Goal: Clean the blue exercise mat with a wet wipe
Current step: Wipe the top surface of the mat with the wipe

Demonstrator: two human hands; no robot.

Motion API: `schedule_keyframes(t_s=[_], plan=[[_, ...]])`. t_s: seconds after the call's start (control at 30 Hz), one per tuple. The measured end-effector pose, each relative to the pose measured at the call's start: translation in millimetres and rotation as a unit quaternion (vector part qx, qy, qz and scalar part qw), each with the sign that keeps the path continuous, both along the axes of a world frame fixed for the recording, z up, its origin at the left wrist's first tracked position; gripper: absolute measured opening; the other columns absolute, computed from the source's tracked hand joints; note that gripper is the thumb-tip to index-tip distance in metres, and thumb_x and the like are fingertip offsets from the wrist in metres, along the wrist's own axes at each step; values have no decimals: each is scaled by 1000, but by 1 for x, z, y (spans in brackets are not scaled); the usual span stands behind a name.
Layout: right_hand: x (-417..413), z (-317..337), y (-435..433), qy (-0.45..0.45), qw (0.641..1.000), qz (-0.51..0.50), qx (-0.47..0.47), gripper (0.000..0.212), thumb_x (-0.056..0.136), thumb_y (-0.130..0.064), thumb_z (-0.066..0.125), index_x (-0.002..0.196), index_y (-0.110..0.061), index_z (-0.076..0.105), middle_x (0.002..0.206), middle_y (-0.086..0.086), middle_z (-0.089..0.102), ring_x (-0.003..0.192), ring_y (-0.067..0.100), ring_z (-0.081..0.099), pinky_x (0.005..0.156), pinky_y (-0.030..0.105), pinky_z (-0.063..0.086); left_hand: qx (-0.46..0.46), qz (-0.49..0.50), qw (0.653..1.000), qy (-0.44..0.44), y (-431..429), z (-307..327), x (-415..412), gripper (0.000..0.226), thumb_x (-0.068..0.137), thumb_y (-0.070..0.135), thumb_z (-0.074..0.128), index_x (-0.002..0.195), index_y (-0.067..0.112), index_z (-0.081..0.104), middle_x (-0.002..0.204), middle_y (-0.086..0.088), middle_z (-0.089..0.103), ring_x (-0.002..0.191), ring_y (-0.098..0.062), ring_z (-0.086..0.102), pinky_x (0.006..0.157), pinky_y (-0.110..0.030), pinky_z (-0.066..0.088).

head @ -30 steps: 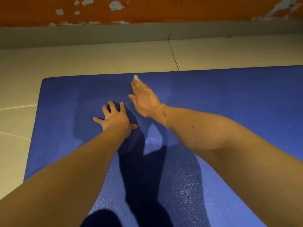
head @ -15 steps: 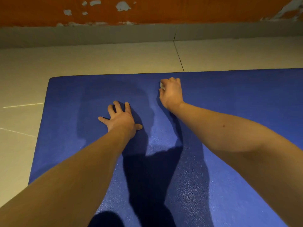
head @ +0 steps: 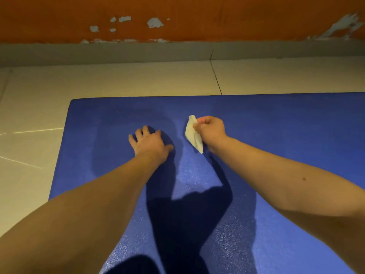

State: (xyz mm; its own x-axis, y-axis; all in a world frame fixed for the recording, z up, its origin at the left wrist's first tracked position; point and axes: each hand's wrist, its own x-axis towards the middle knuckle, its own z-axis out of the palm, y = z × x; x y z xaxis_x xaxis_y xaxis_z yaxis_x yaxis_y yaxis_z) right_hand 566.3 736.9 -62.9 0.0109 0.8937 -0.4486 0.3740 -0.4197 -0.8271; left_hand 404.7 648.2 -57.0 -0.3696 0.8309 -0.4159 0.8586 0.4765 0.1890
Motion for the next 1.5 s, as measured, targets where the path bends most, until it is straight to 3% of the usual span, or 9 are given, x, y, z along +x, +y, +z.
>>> schedule_keyframes(t_s=[0.17,0.27,0.37,0.57,0.73,1.03,1.23,1.4,1.5], plan=[[-7,11,-27,137,985,-8,-107,11,95,-2,62,91,-12,66,93,13,74,87,26,72,85,41,61,106,150,912,-367,-7,8,19,59,90,53,65,137,17,60,137,2,60,128,-22,54,108,-37,41],[-5,16,-34,135,981,-8,-139,10,99,-5,59,97,-12,65,100,15,73,88,25,70,87,41,60,110,175,885,-417,-12,24,27,44,93,37,68,128,10,65,116,4,66,113,-18,62,87,-22,46],[1,21,-38,103,987,5,-125,9,99,-9,58,101,-10,67,101,17,75,93,29,74,90,47,59,105,183,867,-451,-15,35,30,35,90,47,68,98,13,75,95,-4,75,94,-25,71,85,-33,57],[11,40,-52,153,972,46,-170,35,101,-37,61,112,-5,69,106,12,75,93,20,73,68,26,57,127,165,877,-434,-22,36,29,7,91,18,69,93,12,71,97,-6,74,94,-26,71,89,-45,58],[16,49,-60,161,967,96,-175,46,92,-48,69,119,-11,70,107,3,77,102,16,73,81,25,56,133,166,879,-428,-30,40,22,5,92,18,70,92,13,69,98,-6,74,94,-24,71,90,-45,58],[11,42,-79,172,964,17,-203,35,96,-6,66,128,-10,54,120,14,70,104,24,70,72,30,58,160,162,849,-477,-49,42,9,30,89,20,76,114,13,62,106,-7,68,100,-23,69,84,-33,59],[10,42,-78,122,974,13,-188,26,96,-5,62,119,-17,60,112,12,70,89,19,68,71,29,59,179,16,905,-386,-55,42,10,22,86,16,77,106,19,68,96,4,69,85,-12,66,70,-19,51],[21,47,-73,162,971,138,-111,50,99,-14,61,147,-22,50,136,-6,57,114,9,62,95,36,57,179,42,912,-368,-48,40,4,6,94,17,68,99,14,70,90,1,70,79,-13,64,66,-17,48],[21,37,-74,133,963,223,-65,41,93,-5,70,133,-9,63,122,7,71,107,18,69,91,33,58,181,63,903,-385,-42,38,1,6,94,17,68,97,11,70,87,0,70,72,-10,61,60,-12,47]])
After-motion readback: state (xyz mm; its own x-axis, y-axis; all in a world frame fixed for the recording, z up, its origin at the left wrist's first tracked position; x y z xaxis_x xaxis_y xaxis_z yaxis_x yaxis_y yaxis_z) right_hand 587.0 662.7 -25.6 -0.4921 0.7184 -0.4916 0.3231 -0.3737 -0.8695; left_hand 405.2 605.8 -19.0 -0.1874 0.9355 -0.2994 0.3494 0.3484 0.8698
